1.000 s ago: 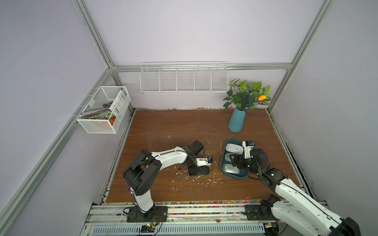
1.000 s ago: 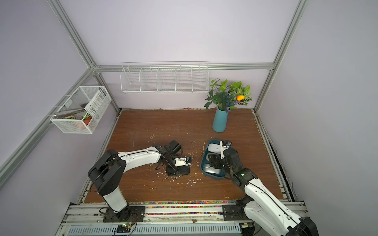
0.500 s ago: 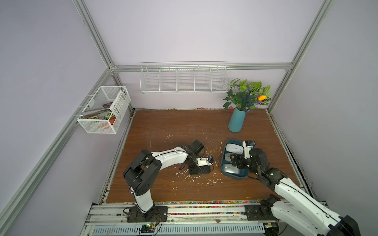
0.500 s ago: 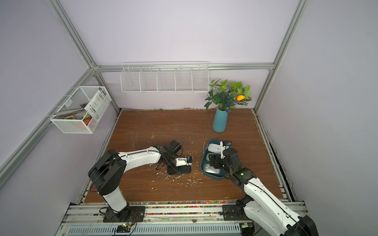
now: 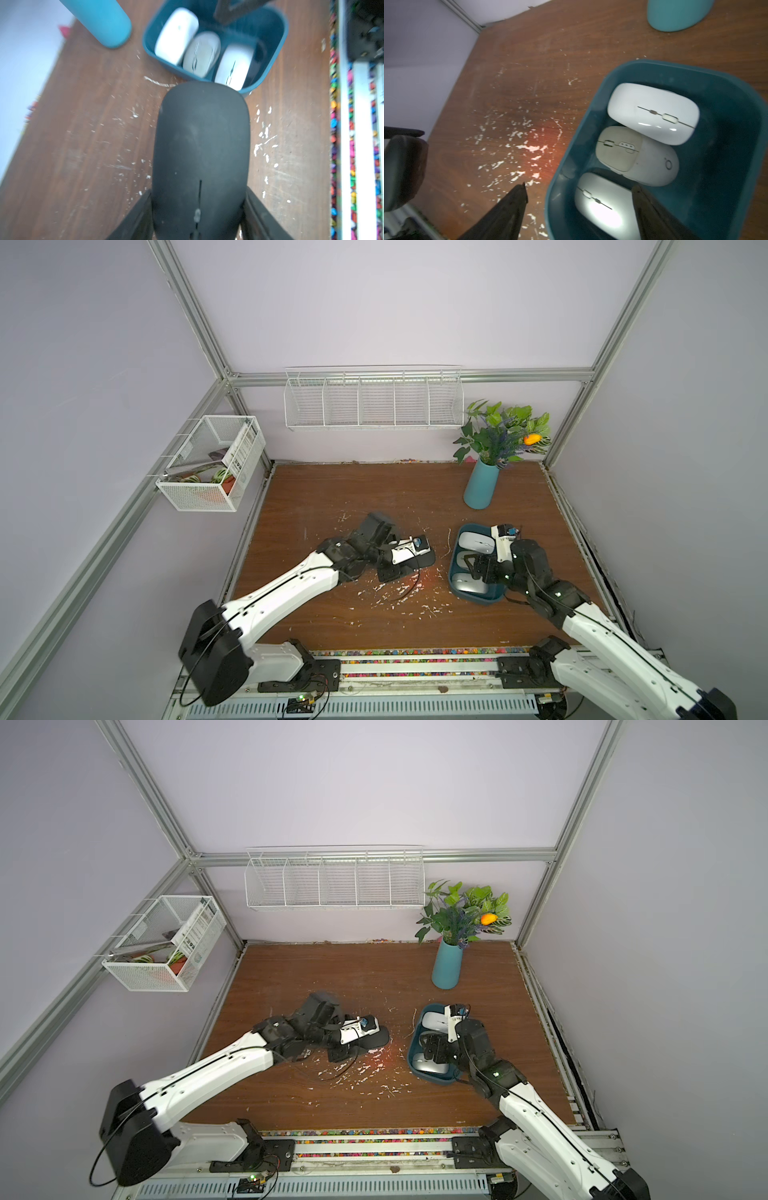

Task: Put the mouse in the storage box
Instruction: Pick up the mouse from the center of the board.

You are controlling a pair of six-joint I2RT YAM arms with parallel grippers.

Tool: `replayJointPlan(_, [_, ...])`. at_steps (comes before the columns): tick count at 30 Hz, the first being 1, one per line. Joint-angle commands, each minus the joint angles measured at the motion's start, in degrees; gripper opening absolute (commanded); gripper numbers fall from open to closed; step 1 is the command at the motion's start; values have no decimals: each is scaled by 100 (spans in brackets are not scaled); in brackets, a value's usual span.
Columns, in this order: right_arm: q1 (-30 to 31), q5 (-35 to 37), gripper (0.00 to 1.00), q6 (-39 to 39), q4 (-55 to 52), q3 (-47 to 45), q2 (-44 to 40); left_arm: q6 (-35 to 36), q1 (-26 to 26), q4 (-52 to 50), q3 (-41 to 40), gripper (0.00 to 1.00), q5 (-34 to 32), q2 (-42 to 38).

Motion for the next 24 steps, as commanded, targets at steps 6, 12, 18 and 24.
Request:
replayJointPlan(6, [-5, -1786, 89, 1571, 932, 268, -21, -440, -39, 768, -1277, 46, -79, -1452])
replayJointPlan(12, [604, -1461, 88, 1819, 1280, 487, 333, -403, -39, 970, -1478, 45, -206, -1347])
replayJointPlan(18, [1105, -1437, 86, 2241, 1971, 533, 1009, -429, -33, 924, -1412, 44, -175, -1256])
replayJointPlan(24, [1669, -1329, 83, 2318, 2418, 699, 1653, -432, -35, 982, -1465, 44, -155, -1309])
